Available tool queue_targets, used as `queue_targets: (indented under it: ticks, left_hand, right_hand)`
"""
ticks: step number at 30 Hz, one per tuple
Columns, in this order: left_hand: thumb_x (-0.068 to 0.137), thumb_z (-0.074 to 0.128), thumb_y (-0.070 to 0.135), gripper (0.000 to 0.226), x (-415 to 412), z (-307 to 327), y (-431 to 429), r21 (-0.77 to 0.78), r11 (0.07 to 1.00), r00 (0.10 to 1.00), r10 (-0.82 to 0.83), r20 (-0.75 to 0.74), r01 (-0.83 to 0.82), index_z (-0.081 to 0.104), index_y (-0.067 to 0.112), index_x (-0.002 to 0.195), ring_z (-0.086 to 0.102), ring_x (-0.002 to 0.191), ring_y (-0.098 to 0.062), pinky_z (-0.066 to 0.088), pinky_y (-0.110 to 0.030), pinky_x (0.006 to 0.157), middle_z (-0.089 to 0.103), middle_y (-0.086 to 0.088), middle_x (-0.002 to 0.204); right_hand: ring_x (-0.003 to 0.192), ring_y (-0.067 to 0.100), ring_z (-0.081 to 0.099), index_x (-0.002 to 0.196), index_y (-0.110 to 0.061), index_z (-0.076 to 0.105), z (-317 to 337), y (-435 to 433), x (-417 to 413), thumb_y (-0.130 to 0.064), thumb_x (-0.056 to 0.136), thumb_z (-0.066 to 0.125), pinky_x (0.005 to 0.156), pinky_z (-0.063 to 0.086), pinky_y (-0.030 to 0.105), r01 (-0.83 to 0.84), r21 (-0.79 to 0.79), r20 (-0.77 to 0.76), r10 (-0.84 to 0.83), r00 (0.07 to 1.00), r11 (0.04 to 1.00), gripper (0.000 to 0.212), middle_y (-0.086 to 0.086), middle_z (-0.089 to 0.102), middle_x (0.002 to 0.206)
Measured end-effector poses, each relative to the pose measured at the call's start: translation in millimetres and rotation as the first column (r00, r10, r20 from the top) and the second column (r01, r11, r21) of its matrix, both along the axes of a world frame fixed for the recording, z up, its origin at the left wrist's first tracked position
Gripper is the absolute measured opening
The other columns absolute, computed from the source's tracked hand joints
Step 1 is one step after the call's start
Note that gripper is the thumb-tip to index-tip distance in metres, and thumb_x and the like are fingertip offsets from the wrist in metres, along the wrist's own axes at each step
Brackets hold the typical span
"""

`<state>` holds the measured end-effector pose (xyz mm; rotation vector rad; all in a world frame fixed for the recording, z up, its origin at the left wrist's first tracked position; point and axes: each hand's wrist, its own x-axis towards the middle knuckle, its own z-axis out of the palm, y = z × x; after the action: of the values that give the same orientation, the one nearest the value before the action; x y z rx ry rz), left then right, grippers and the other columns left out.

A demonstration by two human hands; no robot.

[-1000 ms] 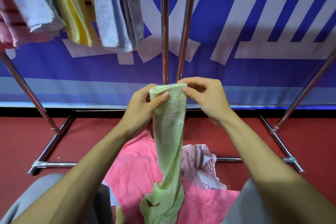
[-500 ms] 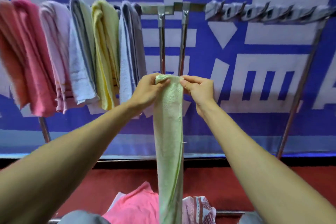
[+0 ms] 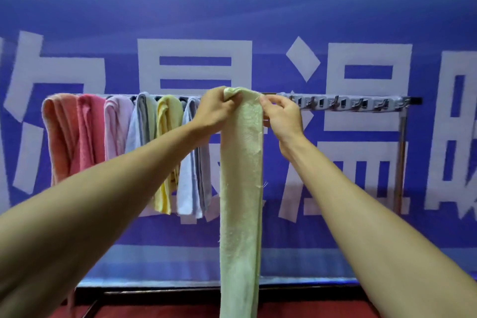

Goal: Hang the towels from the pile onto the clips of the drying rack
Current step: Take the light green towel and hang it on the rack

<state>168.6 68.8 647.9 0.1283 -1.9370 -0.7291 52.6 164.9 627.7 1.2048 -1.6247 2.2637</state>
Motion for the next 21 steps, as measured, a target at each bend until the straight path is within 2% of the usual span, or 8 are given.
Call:
queue_targets:
  ticks: [4,8,11,13,15,17,20,21]
  left_hand:
    - [0.094,0.059,0.023,0.019,-2,4,6,0.269,0.957,0.994,-0.090,-0.067,0.105,0.069,0.007,0.094,0.059,0.082,-0.017,0.051,-0.038,0.079,0.066,-0.007,0.089]
    - [0.094,0.058,0.017,0.021,-1,5,3,0.551,0.824,0.990,-0.089,-0.106,0.133,0.062,0.001,0.107,0.062,0.085,-0.019,0.054,-0.036,0.077,0.066,-0.009,0.096]
    - [0.094,0.057,0.015,0.028,1,3,-6,0.739,0.643,0.979,-0.094,-0.183,0.200,0.056,0.008,0.122,0.065,0.091,-0.022,0.057,-0.037,0.064,0.066,-0.011,0.112]
    - [0.095,0.053,0.010,0.031,10,0,1,0.811,0.534,0.971,-0.113,-0.212,0.240,0.053,0.012,0.126,0.065,0.086,-0.019,0.052,-0.033,0.050,0.065,-0.008,0.107]
    - [0.098,0.043,0.002,0.016,20,-8,3,0.798,0.544,0.966,-0.142,-0.218,0.260,0.053,0.006,0.111,0.063,0.059,-0.005,0.046,-0.025,0.041,0.056,-0.004,0.086]
    - [0.101,0.032,-0.003,0.020,33,-17,20,0.784,0.568,0.968,-0.129,-0.214,0.249,0.042,0.010,0.089,0.053,0.039,0.001,0.041,-0.013,0.039,0.044,-0.002,0.078]
    - [0.101,0.027,-0.003,0.020,33,-33,7,0.797,0.561,0.973,-0.090,-0.212,0.226,0.041,0.008,0.091,0.051,0.065,-0.016,0.043,-0.009,0.041,0.047,-0.009,0.089]
    - [0.102,0.028,0.001,0.022,27,-41,-4,0.822,0.527,0.973,-0.050,-0.223,0.216,0.045,0.009,0.091,0.049,0.065,-0.016,0.049,-0.012,0.051,0.050,-0.008,0.090]
  right_hand:
    - [0.078,0.026,0.053,0.097,-0.010,0.065,-27,6,-2,-0.059,0.096,0.032,0.072,0.046,0.038,-0.274,0.251,0.126,0.249,0.960,0.928,0.059,0.013,0.057,0.086]
    - [0.073,0.020,0.051,0.099,-0.015,0.068,-69,12,-5,-0.063,0.096,0.020,0.073,0.041,0.034,-0.556,0.313,0.242,0.502,0.830,0.769,0.068,0.011,0.057,0.089]
    - [0.083,0.018,0.062,0.109,-0.010,0.066,-86,21,-3,-0.051,0.097,0.036,0.078,0.048,0.033,-0.582,0.389,0.217,0.543,0.811,0.714,0.053,0.008,0.068,0.096]
    - [0.096,0.023,0.065,0.116,-0.004,0.063,-94,29,-5,-0.034,0.093,0.055,0.085,0.051,0.035,-0.569,0.484,0.165,0.569,0.806,0.665,0.039,0.012,0.069,0.111]
    - [0.108,0.030,0.063,0.118,-0.001,0.061,-102,35,-7,-0.018,0.088,0.067,0.093,0.049,0.043,-0.539,0.606,0.130,0.596,0.792,0.584,0.035,0.016,0.066,0.118]
    - [0.107,0.037,0.061,0.115,0.003,0.062,-108,36,-8,-0.013,0.083,0.071,0.095,0.045,0.050,-0.485,0.705,0.116,0.591,0.799,0.518,0.037,0.019,0.066,0.116]
    - [0.107,0.031,0.065,0.112,0.001,0.066,-106,37,-5,-0.009,0.084,0.070,0.095,0.049,0.048,-0.418,0.710,0.049,0.552,0.832,0.567,0.029,0.018,0.069,0.112]
    - [0.105,0.028,0.067,0.111,0.000,0.067,-102,38,-2,-0.007,0.084,0.069,0.092,0.052,0.044,-0.410,0.687,0.027,0.543,0.839,0.600,0.028,0.016,0.071,0.110]
